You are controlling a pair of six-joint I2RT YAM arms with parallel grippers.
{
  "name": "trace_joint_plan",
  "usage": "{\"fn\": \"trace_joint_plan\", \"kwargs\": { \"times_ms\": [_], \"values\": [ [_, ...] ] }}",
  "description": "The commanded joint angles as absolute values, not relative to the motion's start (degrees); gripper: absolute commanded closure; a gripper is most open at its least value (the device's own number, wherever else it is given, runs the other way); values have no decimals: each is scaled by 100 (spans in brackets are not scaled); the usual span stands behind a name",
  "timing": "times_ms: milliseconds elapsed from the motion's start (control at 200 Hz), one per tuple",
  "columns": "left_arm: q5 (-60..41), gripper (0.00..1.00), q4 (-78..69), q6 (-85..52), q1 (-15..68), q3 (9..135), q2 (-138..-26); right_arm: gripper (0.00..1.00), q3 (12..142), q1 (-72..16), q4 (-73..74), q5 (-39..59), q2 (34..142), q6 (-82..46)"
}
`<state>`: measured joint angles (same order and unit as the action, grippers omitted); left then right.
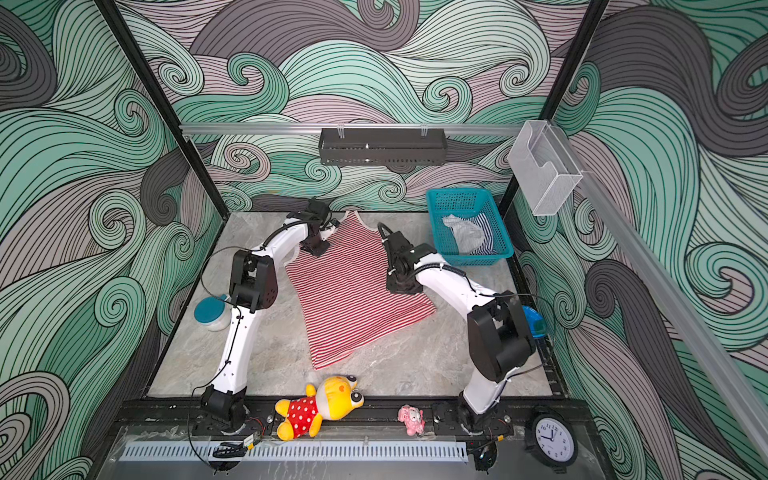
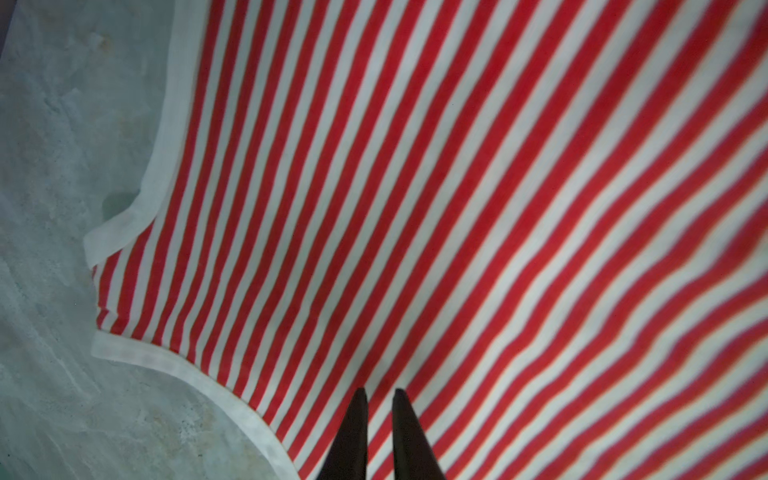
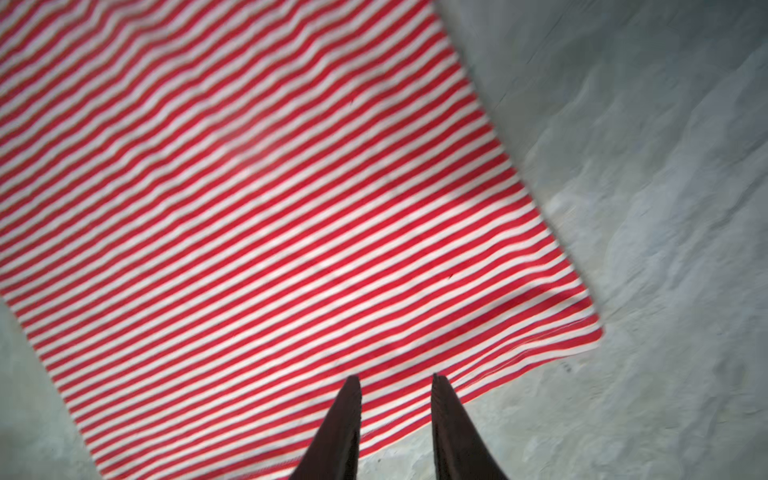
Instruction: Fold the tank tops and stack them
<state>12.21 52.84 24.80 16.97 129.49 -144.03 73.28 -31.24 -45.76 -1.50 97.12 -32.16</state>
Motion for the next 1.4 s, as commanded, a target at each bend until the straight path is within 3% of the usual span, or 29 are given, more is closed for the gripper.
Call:
{"fn": "trace_joint_plan", "kwargs": {
  "times_ms": [0,270,551,761,931,1141,1261,1396],
  "values": [
    [1428,83,5338,2557,1635,13157,-14595,68,6789,-3212,-4183,441,9704,-3696],
    [1641,84,5642,2496,1508,12877,-14597,67,6289,-2974,-4029,281,9969,-3747],
    [1793,84,5282,2402,1468,11228,-13732,67,7156,-2126,-4185,125,11075,-3162],
    [1885,84,5150,2188,1459,9967,-12982,67,9013,-1722,-4948,-367,12295,-2614],
    [1600,84,5285,1902,1490,9104,-12357,65,11503,-1603,-5842,-661,13519,-2349],
    [1418,84,5206,1666,1650,8136,-11626,63,14515,-1379,-6822,384,14979,-2188],
    [1528,84,5155,1562,1643,8070,-11230,60,14085,-1548,-6704,499,14437,-1968],
    [1435,84,5132,1404,1644,8440,-10961,53,11944,-1876,-5617,591,12867,-2030]
  ]
}}
